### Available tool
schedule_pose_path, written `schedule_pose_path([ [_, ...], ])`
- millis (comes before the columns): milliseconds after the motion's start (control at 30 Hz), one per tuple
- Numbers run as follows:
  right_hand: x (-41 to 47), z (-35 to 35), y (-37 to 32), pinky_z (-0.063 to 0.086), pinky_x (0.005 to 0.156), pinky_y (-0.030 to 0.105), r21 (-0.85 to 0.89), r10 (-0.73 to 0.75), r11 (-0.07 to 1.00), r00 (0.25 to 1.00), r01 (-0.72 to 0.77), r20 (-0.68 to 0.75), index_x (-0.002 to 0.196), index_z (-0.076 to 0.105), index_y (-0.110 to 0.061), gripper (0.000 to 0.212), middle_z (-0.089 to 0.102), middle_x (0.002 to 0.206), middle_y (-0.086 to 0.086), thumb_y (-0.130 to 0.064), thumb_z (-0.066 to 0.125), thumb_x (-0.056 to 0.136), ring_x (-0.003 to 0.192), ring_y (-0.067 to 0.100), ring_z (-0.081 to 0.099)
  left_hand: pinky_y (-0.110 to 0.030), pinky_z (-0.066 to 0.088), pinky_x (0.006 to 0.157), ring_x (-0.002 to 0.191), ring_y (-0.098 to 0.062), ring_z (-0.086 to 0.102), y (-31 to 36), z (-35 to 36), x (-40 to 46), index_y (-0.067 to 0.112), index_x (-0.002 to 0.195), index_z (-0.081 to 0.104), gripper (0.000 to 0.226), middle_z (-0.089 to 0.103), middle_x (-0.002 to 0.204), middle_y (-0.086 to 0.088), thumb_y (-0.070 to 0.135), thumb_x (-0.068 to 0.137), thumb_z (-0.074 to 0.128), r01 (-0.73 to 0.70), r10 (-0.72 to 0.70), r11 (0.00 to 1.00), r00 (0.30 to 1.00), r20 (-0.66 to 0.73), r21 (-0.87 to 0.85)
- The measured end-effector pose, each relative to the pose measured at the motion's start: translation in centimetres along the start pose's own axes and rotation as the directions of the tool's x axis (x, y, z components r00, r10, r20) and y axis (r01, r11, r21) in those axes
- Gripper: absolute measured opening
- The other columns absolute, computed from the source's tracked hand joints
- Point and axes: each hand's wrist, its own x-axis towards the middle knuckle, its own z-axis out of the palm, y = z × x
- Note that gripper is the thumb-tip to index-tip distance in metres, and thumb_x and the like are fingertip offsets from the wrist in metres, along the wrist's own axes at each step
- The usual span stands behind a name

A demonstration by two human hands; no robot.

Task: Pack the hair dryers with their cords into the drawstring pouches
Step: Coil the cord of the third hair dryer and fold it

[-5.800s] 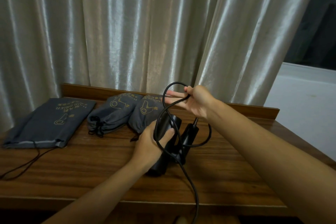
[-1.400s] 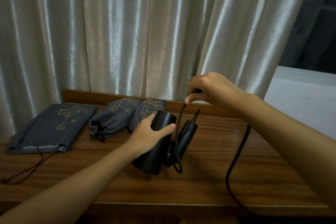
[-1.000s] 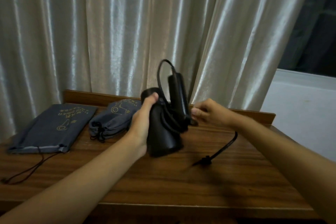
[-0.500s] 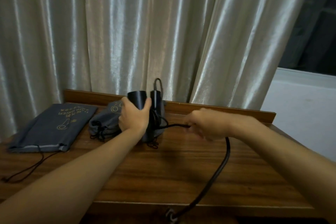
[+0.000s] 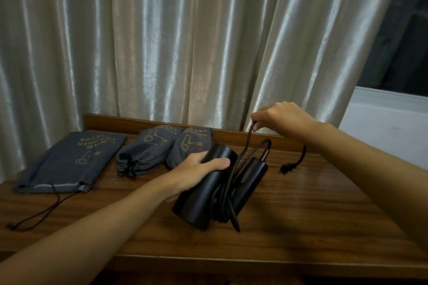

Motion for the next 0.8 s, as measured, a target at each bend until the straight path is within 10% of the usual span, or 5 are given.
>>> schedule_pose_path([
  [200,-1.5,5.4,-2.4,0.041,0.058,0.014,0.426,0.166,0.879,0.975,-0.214,0.147,0.082,0.059,-0.033,0.029,0.060,0.071,-0.009,-0.049,0.037,0.092,0.065,0.005,0.060,-0.031,0.058,0.072,0.090,-0.026,0.072,2.5,1.3,-0.7,0.015,0.109,0.074,0.057,0.073,0.106,-0.013,0.057,0.072,0.065,0.059,-0.080,0.833,0.997,-0.014,-0.551],
  [300,-2.2,7.2,-4.9,0.041,0.062,0.017,0.503,0.189,0.816,0.954,-0.283,0.231,0.093,0.062,-0.030,0.020,0.064,0.076,-0.013,-0.031,0.044,0.101,0.069,0.006,0.063,-0.041,0.059,0.079,0.093,-0.031,0.072,4.2,1.3,0.4,0.016,0.116,0.069,0.060,0.073,0.107,-0.013,0.057,0.072,0.071,-0.094,-0.123,0.768,0.949,-0.290,-0.633],
  [500,-3.9,6.4,-10.3,0.052,0.078,0.039,0.502,0.094,0.799,0.893,-0.332,0.441,0.106,0.054,-0.020,0.008,0.065,0.096,0.001,-0.021,0.047,0.102,0.085,0.019,0.064,-0.039,0.052,0.082,0.094,-0.021,0.063,3.8,-1.3,3.7,0.022,0.122,0.048,0.060,0.062,0.110,0.001,0.059,0.079,0.068,-0.333,-0.232,0.840,0.495,-0.837,-0.430],
  [600,-4.9,3.4,-12.3,0.049,0.060,0.023,0.632,0.023,0.676,0.867,-0.380,0.497,0.107,0.056,-0.014,0.013,0.063,0.082,0.001,-0.018,0.045,0.102,0.065,0.009,0.060,-0.040,0.047,0.087,0.107,-0.029,0.058,1.9,-2.9,4.1,0.023,0.114,0.042,0.054,0.055,0.109,0.001,0.062,0.081,0.063,-0.204,-0.143,0.954,0.333,-0.932,-0.219],
  [800,-4.1,-2.8,-13.2,0.046,0.044,0.019,0.874,-0.068,0.241,0.891,-0.423,0.449,0.126,0.038,-0.021,0.027,0.063,0.077,0.009,-0.008,0.044,0.103,0.050,0.012,0.058,-0.039,0.041,0.081,0.099,-0.028,0.057,-2.5,-2.8,2.6,0.017,0.122,0.044,0.062,0.059,0.113,-0.006,0.064,0.083,0.059,0.073,0.076,0.991,0.407,-0.910,0.115],
])
